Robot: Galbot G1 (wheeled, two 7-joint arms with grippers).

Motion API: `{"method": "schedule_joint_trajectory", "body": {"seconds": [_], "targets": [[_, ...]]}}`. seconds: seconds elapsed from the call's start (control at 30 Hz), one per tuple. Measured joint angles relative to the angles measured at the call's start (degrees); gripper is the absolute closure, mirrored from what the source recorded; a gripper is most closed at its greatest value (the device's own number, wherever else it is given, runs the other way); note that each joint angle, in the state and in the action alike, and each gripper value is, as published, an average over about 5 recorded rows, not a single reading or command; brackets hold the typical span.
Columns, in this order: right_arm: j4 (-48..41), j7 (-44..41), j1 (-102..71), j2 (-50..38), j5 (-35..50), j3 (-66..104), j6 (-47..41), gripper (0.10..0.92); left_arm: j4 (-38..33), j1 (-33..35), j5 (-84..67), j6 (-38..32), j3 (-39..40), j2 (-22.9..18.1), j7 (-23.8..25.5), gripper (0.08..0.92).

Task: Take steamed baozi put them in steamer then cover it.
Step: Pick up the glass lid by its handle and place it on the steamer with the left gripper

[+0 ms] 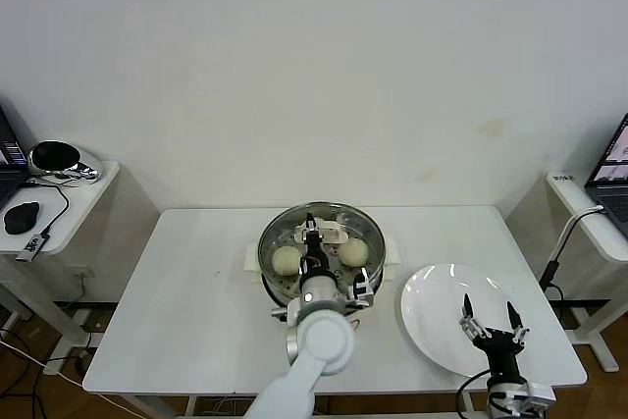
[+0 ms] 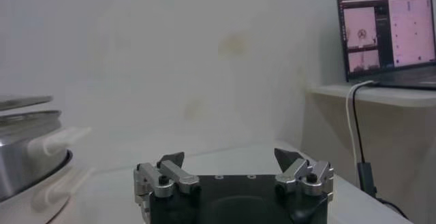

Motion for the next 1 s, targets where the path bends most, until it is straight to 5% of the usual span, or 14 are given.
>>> {"method": "schedule_joint_trajectory", "body": {"seconds": [1.0], "targets": [[-0.3, -0.2, -0.3, 0.3, -0.4, -0.3, 0.8, 0.203, 3.8, 0.2, -1.6, 0.0, -0.6, 0.0, -5.4, 0.863]]}}
